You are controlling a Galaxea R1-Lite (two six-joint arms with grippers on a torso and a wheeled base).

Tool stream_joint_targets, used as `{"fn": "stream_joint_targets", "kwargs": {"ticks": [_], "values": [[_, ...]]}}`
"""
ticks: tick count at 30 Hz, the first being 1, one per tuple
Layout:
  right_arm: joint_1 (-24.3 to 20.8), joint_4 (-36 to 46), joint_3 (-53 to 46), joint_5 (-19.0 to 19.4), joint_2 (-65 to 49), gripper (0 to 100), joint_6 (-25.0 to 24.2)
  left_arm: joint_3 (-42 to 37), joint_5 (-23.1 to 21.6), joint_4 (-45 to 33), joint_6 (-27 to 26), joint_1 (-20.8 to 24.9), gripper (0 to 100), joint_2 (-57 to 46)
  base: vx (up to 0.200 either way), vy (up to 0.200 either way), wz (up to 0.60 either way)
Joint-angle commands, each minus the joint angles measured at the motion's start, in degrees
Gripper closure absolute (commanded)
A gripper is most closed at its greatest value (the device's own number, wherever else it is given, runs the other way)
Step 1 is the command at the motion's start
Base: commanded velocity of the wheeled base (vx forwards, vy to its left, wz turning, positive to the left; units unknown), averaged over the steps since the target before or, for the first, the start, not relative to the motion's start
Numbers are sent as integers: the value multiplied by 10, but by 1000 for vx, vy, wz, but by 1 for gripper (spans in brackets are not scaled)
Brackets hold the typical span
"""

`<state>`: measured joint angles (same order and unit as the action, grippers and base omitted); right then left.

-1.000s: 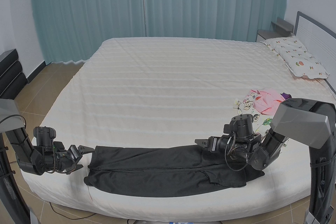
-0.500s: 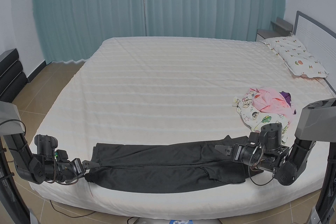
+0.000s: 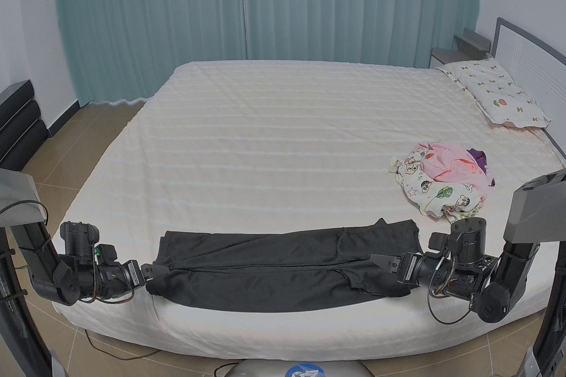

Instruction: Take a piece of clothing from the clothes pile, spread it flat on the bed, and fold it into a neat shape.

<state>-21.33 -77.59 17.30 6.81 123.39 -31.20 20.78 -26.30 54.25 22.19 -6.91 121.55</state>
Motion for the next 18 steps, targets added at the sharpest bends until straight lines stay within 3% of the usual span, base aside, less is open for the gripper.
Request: {"fn": "stream_joint_targets", "kwargs": {"ticks": [1, 7, 8, 12, 18], "values": [[-4, 0, 0, 0, 0, 0, 0, 7, 4, 15, -3, 1, 0, 28, 0, 0, 0], [-4, 0, 0, 0, 2, 0, 0, 7, 6, 49, -10, 7, 0, 62, 0, 0, 0], [-4, 0, 0, 0, 2, 0, 0, 5, 7, 55, -19, 8, 100, 70, 0, 0, 0], [-4, 0, 0, 0, 1, 0, 0, 4, 18, 67, -58, 6, 100, 94, 0, 0, 0], [-3, 1, 0, 0, 1, 0, 0, -8, 67, 77, -61, 3, 100, 95, 0, 0, 0]]}}
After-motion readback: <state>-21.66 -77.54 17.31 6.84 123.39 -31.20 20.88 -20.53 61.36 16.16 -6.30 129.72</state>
